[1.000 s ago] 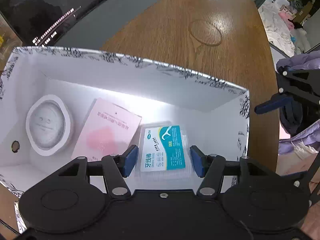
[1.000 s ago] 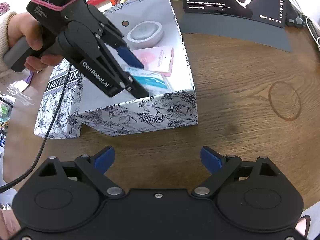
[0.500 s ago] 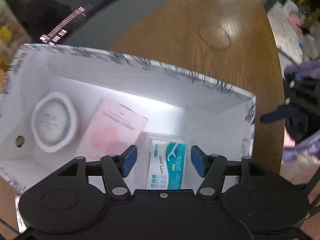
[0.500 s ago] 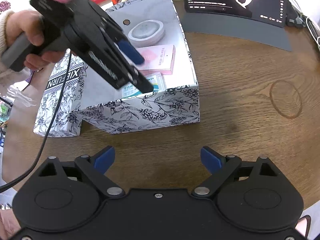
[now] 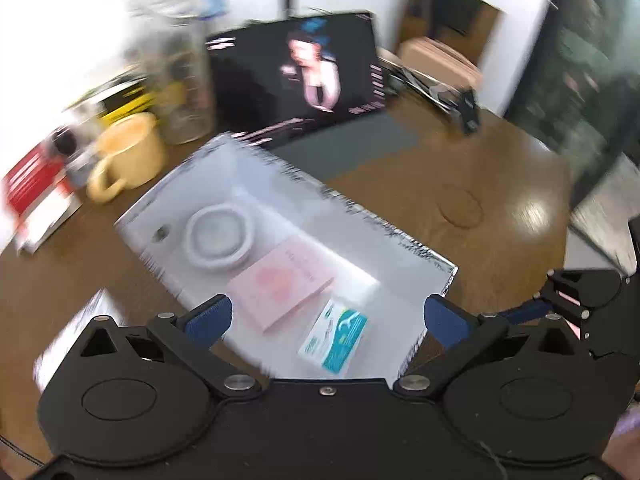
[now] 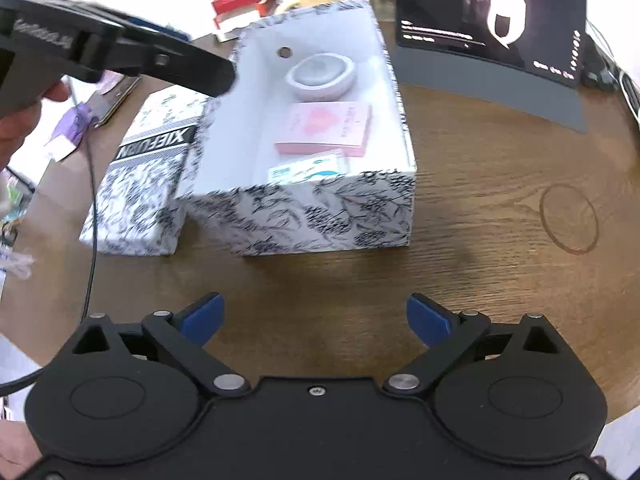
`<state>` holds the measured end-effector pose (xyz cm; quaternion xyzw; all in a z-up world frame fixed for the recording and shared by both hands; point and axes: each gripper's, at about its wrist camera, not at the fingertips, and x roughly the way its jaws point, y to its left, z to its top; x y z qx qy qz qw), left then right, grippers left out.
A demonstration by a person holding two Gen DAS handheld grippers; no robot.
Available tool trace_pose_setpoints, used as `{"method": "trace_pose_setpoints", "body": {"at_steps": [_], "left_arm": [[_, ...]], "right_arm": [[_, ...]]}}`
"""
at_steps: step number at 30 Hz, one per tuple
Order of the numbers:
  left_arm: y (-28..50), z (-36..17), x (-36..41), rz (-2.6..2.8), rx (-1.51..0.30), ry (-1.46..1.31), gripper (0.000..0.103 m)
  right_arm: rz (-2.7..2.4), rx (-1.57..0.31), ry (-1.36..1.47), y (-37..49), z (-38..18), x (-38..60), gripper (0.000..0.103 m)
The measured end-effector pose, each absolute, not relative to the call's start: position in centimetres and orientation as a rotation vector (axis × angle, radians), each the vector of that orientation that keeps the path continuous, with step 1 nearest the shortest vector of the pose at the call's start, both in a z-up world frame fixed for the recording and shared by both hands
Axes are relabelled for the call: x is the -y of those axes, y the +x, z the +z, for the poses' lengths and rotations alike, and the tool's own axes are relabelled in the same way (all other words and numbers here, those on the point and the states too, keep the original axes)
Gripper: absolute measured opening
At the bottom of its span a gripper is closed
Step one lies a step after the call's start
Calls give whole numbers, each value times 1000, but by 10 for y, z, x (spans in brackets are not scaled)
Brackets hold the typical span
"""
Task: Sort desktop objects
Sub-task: 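Open the left gripper to drop the floss-pick box, withdraw, then move both grippers back toward the XIEFURN-printed lid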
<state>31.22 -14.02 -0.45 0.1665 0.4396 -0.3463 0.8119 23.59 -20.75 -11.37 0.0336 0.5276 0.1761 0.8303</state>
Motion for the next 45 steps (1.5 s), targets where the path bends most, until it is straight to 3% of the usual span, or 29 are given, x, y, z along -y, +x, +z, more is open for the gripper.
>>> {"method": "trace_pose_setpoints", "body": {"at_steps": [11, 22, 45], "left_arm": [[221, 13, 80, -396, -889, 113, 103], [146, 3, 48, -231, -925, 46, 103], [78, -9, 22, -66, -948, -20, 103]], "right_arm": [[432, -1047, -23, 186, -95, 199, 103], [452, -1000, -51, 136, -81, 189, 103], [442, -948, -84, 100, -71, 177, 103]]}}
